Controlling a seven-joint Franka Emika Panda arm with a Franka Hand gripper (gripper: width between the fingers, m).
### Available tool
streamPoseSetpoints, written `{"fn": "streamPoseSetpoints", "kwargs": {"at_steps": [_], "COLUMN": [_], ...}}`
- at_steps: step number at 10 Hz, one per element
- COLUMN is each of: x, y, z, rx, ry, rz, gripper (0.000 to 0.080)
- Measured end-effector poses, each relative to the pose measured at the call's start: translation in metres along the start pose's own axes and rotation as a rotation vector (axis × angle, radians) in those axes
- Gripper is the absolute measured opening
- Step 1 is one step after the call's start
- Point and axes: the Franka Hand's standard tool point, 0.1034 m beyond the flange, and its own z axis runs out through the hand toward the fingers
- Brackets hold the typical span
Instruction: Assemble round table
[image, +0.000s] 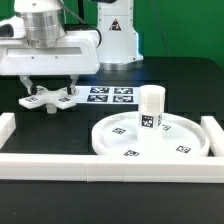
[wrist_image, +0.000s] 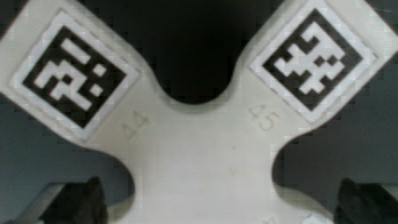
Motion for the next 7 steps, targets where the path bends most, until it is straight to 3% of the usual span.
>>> {"fn": "streamPoseSetpoints", "kwargs": {"at_steps": [7], "x": [-0.0048], "y": [0.0015], "z": [0.0064], "rx": [-0.002], "ry": [-0.011], "rz": [-0.005], "gripper": [0.0649]}}
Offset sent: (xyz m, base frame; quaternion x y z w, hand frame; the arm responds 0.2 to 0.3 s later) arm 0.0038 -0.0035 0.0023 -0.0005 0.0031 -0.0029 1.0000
